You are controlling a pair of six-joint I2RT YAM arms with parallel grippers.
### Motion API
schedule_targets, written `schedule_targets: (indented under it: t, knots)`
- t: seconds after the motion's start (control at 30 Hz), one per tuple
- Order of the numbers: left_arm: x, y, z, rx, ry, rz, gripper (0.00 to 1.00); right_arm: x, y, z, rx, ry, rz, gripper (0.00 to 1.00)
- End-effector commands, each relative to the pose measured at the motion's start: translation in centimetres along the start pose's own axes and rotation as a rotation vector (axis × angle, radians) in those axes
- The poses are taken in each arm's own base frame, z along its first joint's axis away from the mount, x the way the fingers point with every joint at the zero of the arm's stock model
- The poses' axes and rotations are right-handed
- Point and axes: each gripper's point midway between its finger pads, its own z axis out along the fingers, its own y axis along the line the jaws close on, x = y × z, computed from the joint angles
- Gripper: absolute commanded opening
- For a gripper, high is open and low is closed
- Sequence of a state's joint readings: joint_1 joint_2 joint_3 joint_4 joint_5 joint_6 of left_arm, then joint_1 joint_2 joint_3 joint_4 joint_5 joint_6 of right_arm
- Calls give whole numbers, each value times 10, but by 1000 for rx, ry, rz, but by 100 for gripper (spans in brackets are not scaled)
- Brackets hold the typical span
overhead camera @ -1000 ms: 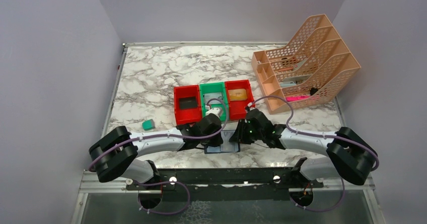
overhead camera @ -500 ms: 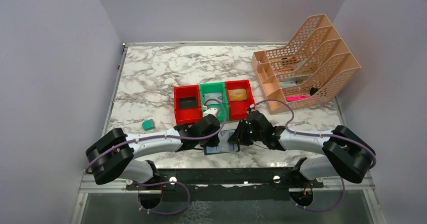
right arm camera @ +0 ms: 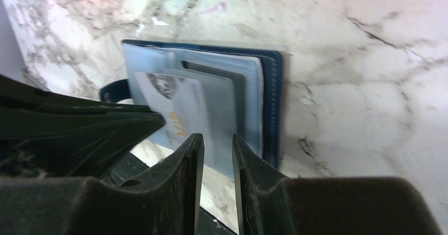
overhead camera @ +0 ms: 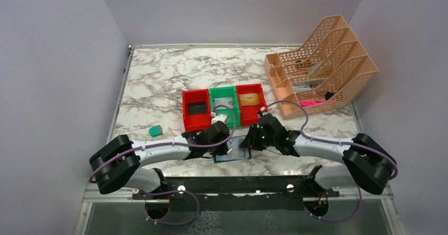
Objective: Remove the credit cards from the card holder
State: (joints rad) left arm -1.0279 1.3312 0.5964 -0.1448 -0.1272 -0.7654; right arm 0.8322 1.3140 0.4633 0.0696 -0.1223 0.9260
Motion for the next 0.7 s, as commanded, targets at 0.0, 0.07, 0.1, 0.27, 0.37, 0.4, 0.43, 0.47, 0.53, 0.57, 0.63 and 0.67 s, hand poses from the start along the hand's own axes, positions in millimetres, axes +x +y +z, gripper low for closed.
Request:
schedule_targets:
  t: [0.0, 0.07, 0.1, 0.27, 0.37, 0.4, 0.43, 0.47, 0.53, 0.57, 0.63, 0.67]
  knots:
    - [7, 14, -1, -41, 7, 6, 1, -11, 40, -7, -132, 11, -88, 32]
    - [6, 12, -1, -30, 0, 0, 2, -11, 50, -6, -174, 22, -93, 32]
    - [7, 12, -2, -28, 1, -2, 2, -11, 52, -5, -185, 26, -96, 32]
    - [6, 10, -2, -18, -2, -15, 5, -6, 28, 13, -53, 61, -41, 32]
    - [5, 8, -2, -4, -15, -32, 11, 7, 1, 21, 58, 103, 1, 32]
    - [4, 7, -2, 3, -21, -42, 14, 11, -5, 22, 70, 112, 11, 32]
    - [4, 6, -2, 9, -25, -49, 16, 15, -8, 22, 68, 116, 21, 32]
    - [4, 5, -2, 17, -27, -55, 18, 18, -10, 23, 66, 121, 29, 32]
    - [5, 4, 0, 28, -28, -74, 24, 25, -15, 23, 62, 137, 48, 33]
    - [6, 5, 1, 32, -27, -85, 28, 29, -17, 23, 62, 147, 57, 33]
    - [9, 4, 4, 44, -24, -115, 35, 36, -22, 24, 63, 163, 82, 33]
    - [10, 4, 5, 50, -23, -133, 36, 38, -24, 25, 67, 169, 95, 33]
